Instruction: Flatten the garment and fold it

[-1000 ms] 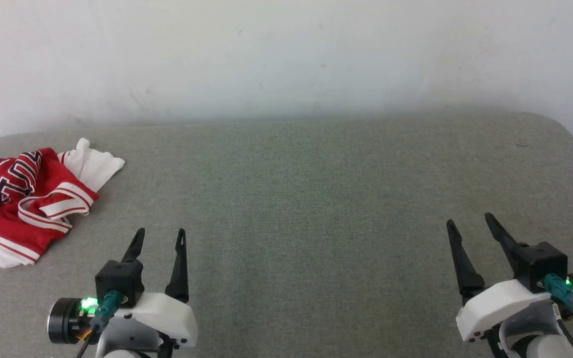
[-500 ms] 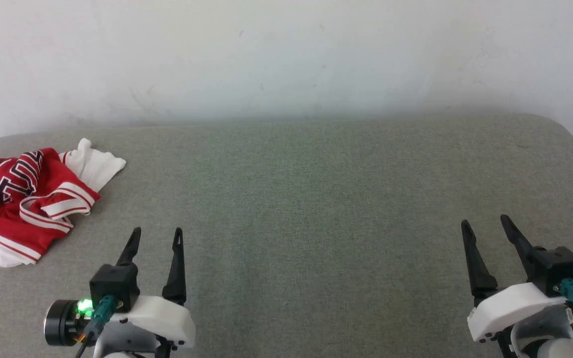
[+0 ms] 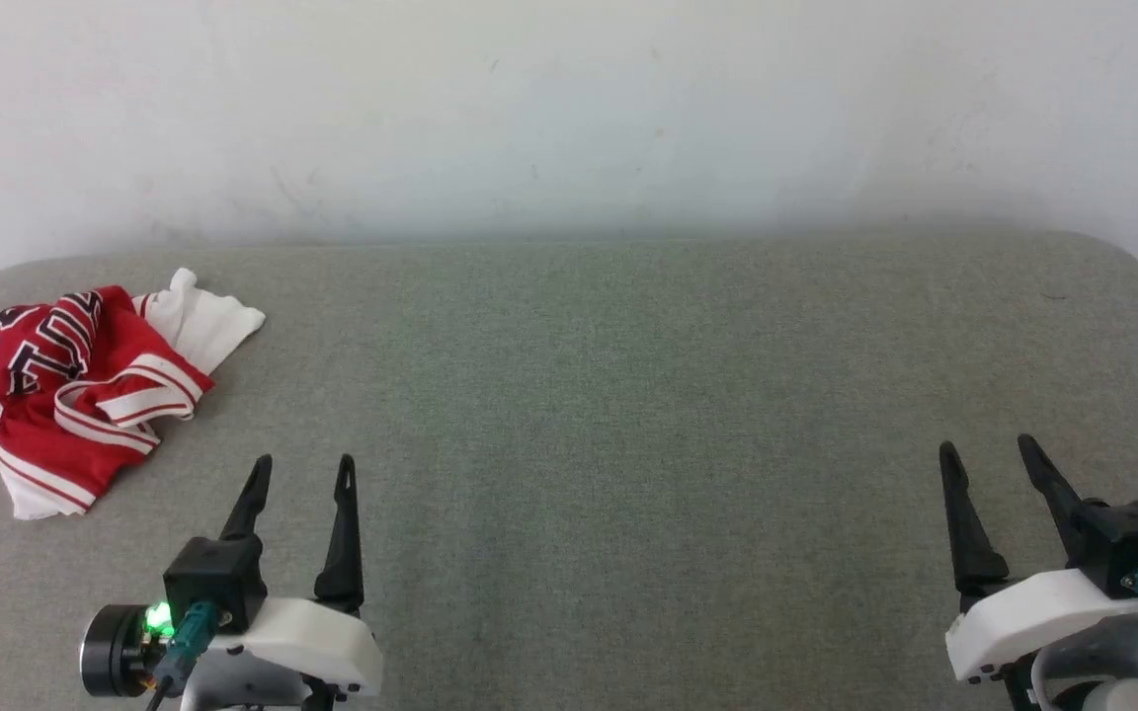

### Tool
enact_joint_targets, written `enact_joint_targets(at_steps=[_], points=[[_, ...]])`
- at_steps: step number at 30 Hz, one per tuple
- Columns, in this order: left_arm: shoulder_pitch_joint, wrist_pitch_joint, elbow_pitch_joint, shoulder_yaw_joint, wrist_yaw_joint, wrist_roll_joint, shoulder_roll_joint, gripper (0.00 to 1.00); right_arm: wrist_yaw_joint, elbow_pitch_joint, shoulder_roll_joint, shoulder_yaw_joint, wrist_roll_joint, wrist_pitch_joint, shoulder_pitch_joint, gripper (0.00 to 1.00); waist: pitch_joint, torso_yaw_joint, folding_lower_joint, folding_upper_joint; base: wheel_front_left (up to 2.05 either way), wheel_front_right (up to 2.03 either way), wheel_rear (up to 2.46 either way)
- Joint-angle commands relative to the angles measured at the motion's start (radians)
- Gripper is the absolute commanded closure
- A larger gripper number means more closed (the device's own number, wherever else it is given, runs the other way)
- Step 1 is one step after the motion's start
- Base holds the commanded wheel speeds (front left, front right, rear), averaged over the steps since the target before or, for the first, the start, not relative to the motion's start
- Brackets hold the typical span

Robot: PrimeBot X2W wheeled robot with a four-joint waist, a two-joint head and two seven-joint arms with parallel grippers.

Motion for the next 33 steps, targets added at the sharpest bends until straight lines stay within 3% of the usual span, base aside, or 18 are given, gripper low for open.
enact_joint_targets(at_steps=[1, 33], points=[[0.014, -0.008, -0.007, 0.006, -0.008, -0.004, -0.002, 0.00, 0.000, 0.003, 0.001, -0.007, 0.002, -0.008, 0.009, 0.00, 0.000, 0.004, 0.0000, -0.0001, 0.00, 0.00, 0.00], [0.051, -0.075, -0.017, 0.046, -0.016, -0.041, -0.003, 0.00, 0.000, 0.070, 0.002, 0.007, -0.029, -0.075, 0.009, 0.00, -0.010, 0.211, 0.0000, -0.0001, 0.00, 0.00, 0.00]])
